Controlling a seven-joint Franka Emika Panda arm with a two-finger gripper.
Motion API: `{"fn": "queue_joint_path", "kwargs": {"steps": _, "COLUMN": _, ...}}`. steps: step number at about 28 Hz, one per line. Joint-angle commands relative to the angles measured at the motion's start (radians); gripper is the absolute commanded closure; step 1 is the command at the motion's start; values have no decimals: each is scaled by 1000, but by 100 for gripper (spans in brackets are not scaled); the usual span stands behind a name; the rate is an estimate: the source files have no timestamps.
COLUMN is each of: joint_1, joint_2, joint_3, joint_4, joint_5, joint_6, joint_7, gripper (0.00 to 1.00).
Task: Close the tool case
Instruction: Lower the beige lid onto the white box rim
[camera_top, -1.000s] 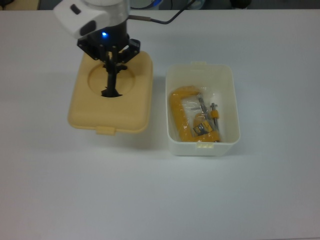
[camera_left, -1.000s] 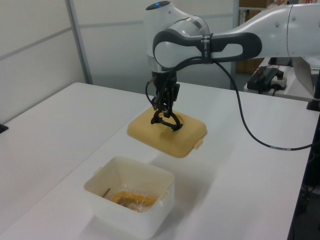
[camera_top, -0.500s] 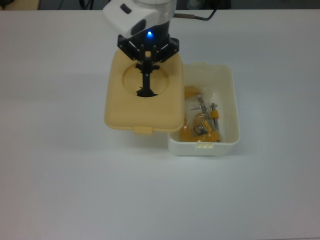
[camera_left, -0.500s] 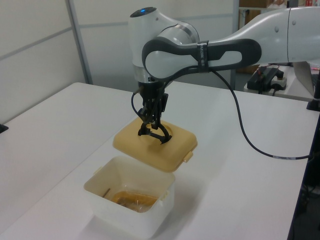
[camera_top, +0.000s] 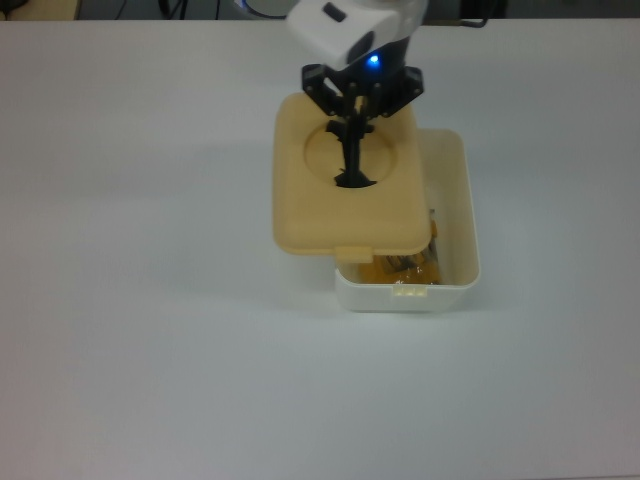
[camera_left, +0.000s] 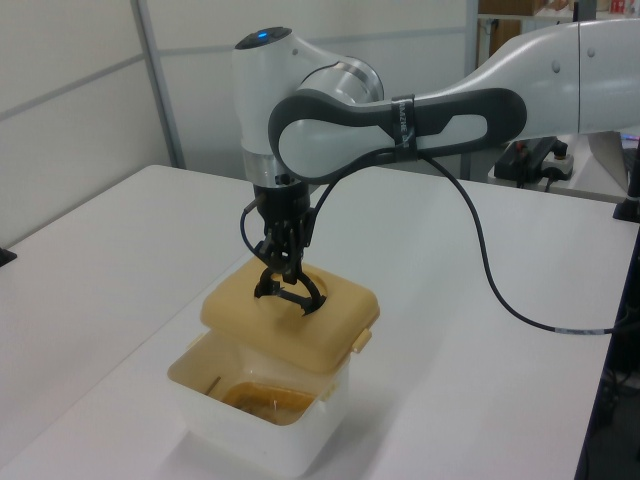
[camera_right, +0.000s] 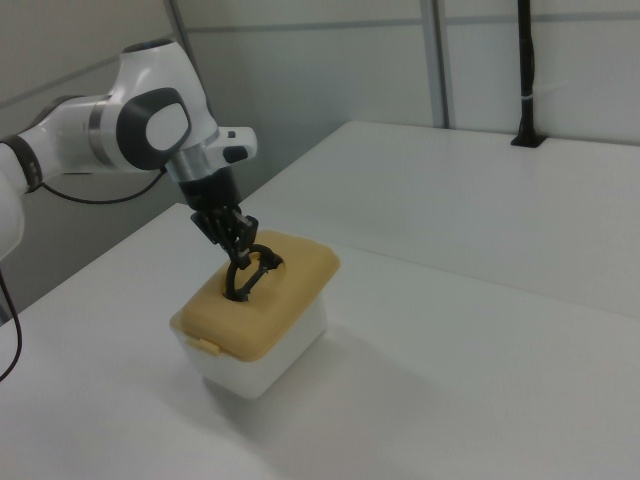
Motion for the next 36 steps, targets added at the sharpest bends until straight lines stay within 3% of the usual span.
{"fn": "queue_joint_path", "kwargs": {"steps": 1, "joint_1": 31, "joint_2": 11, "joint_3": 4, "joint_4": 26, "joint_5": 9, "joint_6": -4, "joint_7": 39, "gripper": 100}}
{"fn": "queue_joint_path", "kwargs": {"steps": 12, "joint_1": 33, "joint_2": 53, "joint_3": 36, "joint_4": 26, "joint_5": -1, "joint_6": 42, "joint_7": 93, "gripper": 100}}
{"fn": "queue_joint_path", "kwargs": {"steps": 36, "joint_1": 76, "joint_2": 77, "joint_3": 36, "joint_4": 41, "joint_5": -7, "joint_6": 82, "joint_7": 142, "gripper": 100}}
